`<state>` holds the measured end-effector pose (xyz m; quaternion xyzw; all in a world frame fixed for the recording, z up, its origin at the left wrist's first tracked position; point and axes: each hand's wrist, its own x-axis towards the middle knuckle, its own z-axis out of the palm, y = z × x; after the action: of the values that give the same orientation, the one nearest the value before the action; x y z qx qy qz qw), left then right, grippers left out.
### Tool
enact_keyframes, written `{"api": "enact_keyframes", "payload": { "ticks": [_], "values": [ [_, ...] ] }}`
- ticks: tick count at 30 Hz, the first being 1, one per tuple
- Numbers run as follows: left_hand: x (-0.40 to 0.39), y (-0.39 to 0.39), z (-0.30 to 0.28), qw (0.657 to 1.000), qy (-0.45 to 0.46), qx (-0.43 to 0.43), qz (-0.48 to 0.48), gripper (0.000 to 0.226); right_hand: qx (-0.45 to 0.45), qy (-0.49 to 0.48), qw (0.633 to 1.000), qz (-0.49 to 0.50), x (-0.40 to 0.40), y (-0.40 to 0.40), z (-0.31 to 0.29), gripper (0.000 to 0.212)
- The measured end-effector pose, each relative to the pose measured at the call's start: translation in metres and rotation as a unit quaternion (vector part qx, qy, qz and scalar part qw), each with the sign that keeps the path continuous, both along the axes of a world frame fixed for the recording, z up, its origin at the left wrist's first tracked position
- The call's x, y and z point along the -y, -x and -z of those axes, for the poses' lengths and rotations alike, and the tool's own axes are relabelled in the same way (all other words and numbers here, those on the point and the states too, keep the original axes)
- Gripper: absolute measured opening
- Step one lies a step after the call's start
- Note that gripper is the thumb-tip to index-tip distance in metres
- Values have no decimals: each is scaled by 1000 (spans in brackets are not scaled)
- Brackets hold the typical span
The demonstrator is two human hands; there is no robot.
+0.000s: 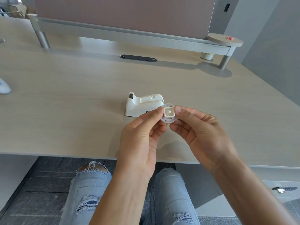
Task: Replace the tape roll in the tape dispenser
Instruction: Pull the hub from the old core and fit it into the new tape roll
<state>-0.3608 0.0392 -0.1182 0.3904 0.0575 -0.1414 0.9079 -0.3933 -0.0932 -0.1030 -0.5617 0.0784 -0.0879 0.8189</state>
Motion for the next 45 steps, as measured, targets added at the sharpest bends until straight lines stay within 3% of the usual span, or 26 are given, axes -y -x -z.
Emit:
{"api": "enact_keyframes", "payload": {
  "ticks": [3, 5, 8, 12, 16, 19, 21, 26, 33, 38, 41, 45],
  "values": [
    [0, 1, -1, 1000, -15, 7, -7, 11, 35, 93, 993, 57, -1, 1, 2, 24],
    [-1, 2, -1, 999, -37, 15, -22, 6, 88, 216, 965, 116, 0, 2, 4, 20],
    [-3, 3, 0, 995, -81, 40, -51, 5, 166, 331, 924, 96, -2, 3, 10, 22],
    [-13, 4, 0, 986, -120, 70, -88, 10, 196, 379, 903, 57, -8, 0, 14, 28],
    [-28, 6, 4, 981, -142, 66, -111, 10, 215, 416, 881, 63, -20, -6, 16, 16],
    [-44, 3, 7, 968, -180, 63, -161, 9, 197, 376, 903, 63, -36, -11, 18, 9],
    [-61, -3, 13, 943, -247, 82, -207, 9, 178, 333, 924, 58, -46, -17, 18, 5],
    [-105, -18, 16, 842, -449, 137, -267, 11, 112, 280, 953, 42, -62, -33, 14, 10],
    [-135, -51, 10, 704, -638, 130, -282, 19, 51, 259, 965, -2, -77, -44, 8, 14],
    [-139, -69, 13, 648, -715, 100, -243, 36, 39, 239, 970, -17, -79, -45, 9, 16],
    [-139, -75, 19, 631, -731, 105, -238, 48, 35, 228, 973, -18, -75, -44, 9, 19],
    [-132, -68, 17, 617, -744, 124, -224, 19, 24, 236, 971, -16, -62, -35, 8, 22]
  ]
}}
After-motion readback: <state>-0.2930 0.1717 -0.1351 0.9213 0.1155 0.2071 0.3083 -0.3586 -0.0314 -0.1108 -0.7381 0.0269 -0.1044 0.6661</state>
